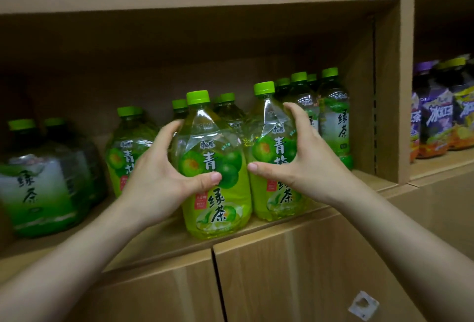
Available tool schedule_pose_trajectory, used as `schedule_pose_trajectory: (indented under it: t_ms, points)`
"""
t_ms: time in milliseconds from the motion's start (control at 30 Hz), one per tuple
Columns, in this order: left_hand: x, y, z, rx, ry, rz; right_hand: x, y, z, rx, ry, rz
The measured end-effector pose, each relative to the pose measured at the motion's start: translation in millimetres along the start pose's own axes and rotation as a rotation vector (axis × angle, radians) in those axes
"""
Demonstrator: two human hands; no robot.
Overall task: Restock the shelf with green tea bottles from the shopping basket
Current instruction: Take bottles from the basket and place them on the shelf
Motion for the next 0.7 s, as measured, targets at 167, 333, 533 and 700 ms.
schedule_pose_trajectory:
  t_ms: [167,333,533,700]
  points:
    - [-26,-6,6,0.02,-0.008,0.05,11,3,-19,-0.006,0.019,0.025]
    - [-51,-10,0,-0.043,-0.075,0.101,37,10,-39,-0.007,0.044,0.007]
    - [-73,-16,-24,-0.14,0.015,0.107,58,22,-57,-0.045,0.06,-0.121]
    - [-74,-17,-32,-0.097,0.214,0.076,55,26,-59,-0.155,0.055,-0.288]
Point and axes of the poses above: each hand's wrist, its own y-axis towards the middle knuckle, its own x-axis out of the palm, z = x × y, the point moved 5 cm from there along y, towards the middle knuckle, and after that the axes turned 15 degrees about -y, right-handed, at the moved point
